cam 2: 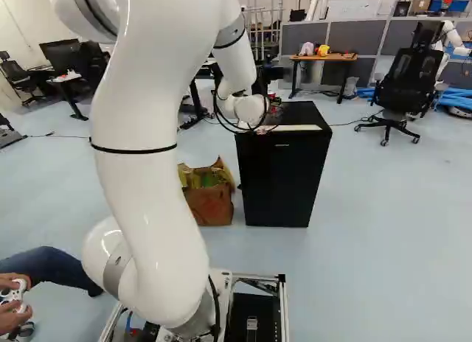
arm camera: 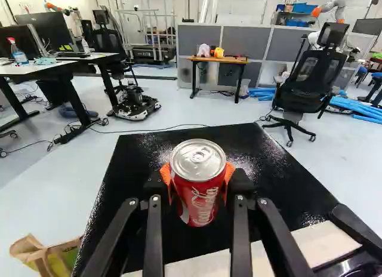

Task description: Grab a drink from the fridge

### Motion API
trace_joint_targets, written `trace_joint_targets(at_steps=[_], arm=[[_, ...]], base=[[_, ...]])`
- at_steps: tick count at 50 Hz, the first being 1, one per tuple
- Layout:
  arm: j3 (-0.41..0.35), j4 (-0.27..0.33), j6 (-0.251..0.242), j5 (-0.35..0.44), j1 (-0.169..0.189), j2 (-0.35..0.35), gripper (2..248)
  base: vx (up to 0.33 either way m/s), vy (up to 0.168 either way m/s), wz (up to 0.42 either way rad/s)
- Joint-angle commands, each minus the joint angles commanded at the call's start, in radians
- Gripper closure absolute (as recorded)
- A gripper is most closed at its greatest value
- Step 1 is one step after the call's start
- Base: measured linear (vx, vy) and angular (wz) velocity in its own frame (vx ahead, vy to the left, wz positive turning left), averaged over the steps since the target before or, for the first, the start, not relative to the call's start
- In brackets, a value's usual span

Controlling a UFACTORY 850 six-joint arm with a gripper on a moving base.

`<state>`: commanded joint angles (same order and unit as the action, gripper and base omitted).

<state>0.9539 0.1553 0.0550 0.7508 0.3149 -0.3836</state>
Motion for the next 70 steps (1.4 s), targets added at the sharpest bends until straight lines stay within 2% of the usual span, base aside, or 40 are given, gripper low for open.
trace_joint_targets(at_steps=[17, 34, 70], arm=[[-0.075, -0.013, -0.005, 0.011, -0.027, 0.057, 150], [-0.182, -0.033, -0.012, 0.026, -0.066, 0.139, 150], [-0.505, -0.091, -0.032, 0.071, -0.184, 0.386, 150]], base=[[0.000, 0.000, 0.000], [0.000, 0.000, 0.000], [0.000, 0.000, 0.000]])
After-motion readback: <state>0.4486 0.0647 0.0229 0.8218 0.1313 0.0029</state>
